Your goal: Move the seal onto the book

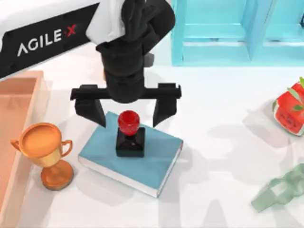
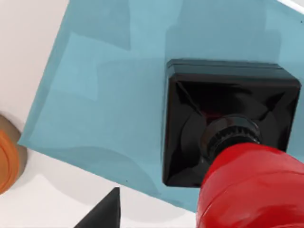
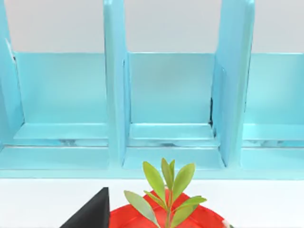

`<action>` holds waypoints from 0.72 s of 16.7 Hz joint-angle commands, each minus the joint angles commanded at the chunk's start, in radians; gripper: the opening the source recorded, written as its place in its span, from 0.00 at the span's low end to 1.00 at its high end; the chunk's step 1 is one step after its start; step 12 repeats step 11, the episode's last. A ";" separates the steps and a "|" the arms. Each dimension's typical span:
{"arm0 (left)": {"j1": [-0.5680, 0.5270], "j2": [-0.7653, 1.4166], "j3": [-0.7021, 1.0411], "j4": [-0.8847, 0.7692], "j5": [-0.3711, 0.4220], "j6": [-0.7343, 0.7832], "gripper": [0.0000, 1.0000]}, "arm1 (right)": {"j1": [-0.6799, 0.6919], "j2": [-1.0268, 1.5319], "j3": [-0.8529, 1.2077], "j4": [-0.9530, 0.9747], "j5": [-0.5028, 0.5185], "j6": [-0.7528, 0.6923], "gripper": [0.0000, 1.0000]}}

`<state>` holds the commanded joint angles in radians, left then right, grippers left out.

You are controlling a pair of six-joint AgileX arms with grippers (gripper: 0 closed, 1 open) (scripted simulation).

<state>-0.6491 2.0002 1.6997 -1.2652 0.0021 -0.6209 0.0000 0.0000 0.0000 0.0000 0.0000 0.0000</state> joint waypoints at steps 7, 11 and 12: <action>0.000 0.003 0.038 -0.038 0.000 -0.001 1.00 | 0.000 0.000 0.000 0.000 0.000 0.000 1.00; 0.000 0.001 0.116 -0.117 0.000 -0.001 1.00 | 0.000 0.000 0.000 0.000 0.000 0.000 1.00; 0.000 0.001 0.116 -0.117 0.000 -0.001 1.00 | 0.000 0.000 0.000 0.000 0.000 0.000 1.00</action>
